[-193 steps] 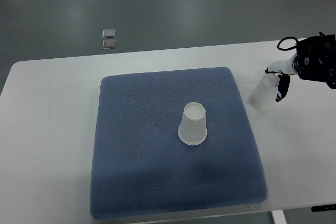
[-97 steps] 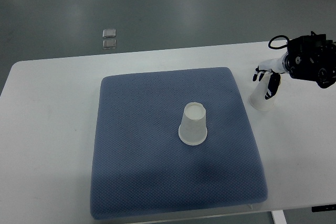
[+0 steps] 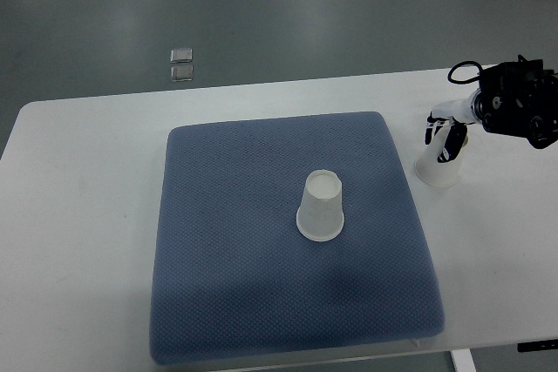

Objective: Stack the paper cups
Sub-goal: 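Close the right hand fingers around the white cup, then lift the cup with the right hand and carry it over the cup on the mat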

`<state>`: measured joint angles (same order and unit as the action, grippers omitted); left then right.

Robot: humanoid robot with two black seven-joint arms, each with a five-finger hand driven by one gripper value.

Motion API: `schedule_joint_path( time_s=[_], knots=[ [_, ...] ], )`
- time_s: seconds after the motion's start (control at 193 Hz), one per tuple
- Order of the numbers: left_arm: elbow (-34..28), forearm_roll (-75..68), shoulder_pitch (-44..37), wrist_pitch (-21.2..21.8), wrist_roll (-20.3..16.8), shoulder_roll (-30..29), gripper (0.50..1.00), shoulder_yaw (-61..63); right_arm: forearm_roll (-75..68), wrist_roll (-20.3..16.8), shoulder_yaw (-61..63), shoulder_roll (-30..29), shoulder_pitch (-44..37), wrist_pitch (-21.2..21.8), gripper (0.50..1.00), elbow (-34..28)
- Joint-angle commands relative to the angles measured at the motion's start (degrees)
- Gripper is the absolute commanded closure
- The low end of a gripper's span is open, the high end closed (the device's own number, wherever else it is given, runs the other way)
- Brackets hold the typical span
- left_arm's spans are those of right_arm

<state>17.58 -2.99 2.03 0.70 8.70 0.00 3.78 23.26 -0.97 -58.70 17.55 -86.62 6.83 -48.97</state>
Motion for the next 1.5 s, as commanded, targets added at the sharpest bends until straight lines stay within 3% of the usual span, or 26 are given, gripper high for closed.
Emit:
schedule_joint_path(
  time_s=[0.0, 0.166, 0.425, 0.611, 0.782, 1.056, 1.496],
  knots=[
    [0.0, 0.0, 0.0, 0.0, 0.0, 0.0, 0.5, 0.0, 0.0, 0.0, -0.2, 0.6, -0.7, 0.2, 0.828, -0.3],
    [0.0, 0.0, 0.0, 0.0, 0.0, 0.0, 0.5, 0.0, 0.1, -0.1, -1.4, 1.2, -6.0, 0.9, 0.826, -2.5],
    [0.0, 0.0, 0.0, 0.0, 0.0, 0.0, 0.5, 0.2, 0.2, -0.3, -3.0, 5.5, -24.2, 5.7, 0.824, -15.4],
    [0.3, 0.0, 0.0, 0.0, 0.0, 0.0, 0.5, 0.4, 0.3, -0.3, -5.4, 9.2, -43.8, 14.6, 0.822, -24.3],
    [0.5, -0.2, 0.1, 0.0, 0.0, 0.0, 0.5, 0.4, 0.2, -0.3, -5.5, 10.6, -56.7, 21.4, 0.822, -28.0],
    [0.4, -0.2, 0.1, 0.0, 0.0, 0.0, 0.5, 0.4, -0.2, -0.2, -5.2, 8.6, -58.3, 21.0, 0.822, -32.1],
    [0.4, -0.1, 0.1, 0.0, 0.0, 0.0, 0.5, 0.2, -13.2, -0.1, 2.7, -3.0, -54.6, 16.8, 0.822, -35.1]
  ],
)
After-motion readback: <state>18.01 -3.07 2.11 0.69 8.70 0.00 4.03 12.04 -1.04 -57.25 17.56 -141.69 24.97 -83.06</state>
